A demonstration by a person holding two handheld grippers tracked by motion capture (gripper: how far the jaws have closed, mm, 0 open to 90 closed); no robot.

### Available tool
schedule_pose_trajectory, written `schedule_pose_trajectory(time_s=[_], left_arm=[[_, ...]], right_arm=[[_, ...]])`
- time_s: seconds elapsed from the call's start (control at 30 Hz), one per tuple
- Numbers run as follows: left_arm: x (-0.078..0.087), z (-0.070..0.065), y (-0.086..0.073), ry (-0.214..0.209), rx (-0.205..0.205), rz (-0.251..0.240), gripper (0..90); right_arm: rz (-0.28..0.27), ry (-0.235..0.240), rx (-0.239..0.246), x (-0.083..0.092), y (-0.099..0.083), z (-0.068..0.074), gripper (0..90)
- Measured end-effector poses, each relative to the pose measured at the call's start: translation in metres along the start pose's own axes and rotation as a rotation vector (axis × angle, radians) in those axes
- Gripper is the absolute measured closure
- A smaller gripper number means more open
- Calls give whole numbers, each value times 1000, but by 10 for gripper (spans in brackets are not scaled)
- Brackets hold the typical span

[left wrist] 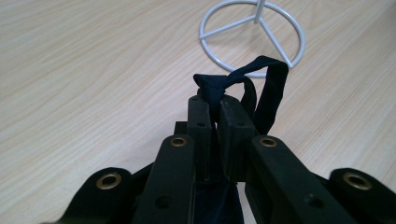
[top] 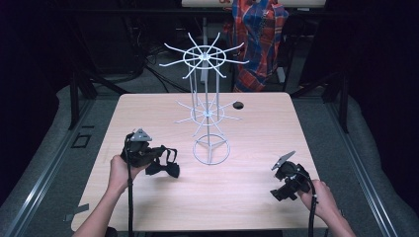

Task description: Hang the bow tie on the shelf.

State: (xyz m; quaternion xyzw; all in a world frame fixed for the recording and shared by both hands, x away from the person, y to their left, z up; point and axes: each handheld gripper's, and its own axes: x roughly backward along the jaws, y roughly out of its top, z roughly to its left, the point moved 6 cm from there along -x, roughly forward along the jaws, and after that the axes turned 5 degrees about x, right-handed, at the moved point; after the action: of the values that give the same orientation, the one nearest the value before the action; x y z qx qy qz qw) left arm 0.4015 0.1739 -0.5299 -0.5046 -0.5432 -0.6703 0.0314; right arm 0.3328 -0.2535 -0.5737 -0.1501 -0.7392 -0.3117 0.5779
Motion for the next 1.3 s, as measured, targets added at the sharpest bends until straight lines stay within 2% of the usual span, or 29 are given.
schedule_pose_trajectory(time_s=[0.23, 0.3, 0.63, 0.7, 0.77, 0.87, 0.93, 1.3], left_arm=[[4, -5, 8, -5, -5, -40, 840], [6, -5, 10, -8, -1, -50, 840], [20, -4, 22, -19, 25, -136, 840], [23, -4, 23, -17, 26, -143, 840], [26, -4, 24, -18, 28, -156, 840], [32, -2, 29, -7, 24, -180, 840], [35, 0, 33, 19, 8, -196, 840], [48, -1, 48, 5, -13, -269, 840]], right_arm=[[-11, 8, -17, -1, -1, 1, 154], [4, 6, -7, -1, -2, 0, 154], [9, 3, 3, -5, 4, 2, 154], [-9, 4, -1, -5, 7, 3, 154], [10, -1, 20, -4, 9, 3, 154], [10, 0, 22, -6, 11, 3, 154], [14, 3, 24, -7, 11, 3, 154], [12, 8, 17, -7, 8, 4, 154]])
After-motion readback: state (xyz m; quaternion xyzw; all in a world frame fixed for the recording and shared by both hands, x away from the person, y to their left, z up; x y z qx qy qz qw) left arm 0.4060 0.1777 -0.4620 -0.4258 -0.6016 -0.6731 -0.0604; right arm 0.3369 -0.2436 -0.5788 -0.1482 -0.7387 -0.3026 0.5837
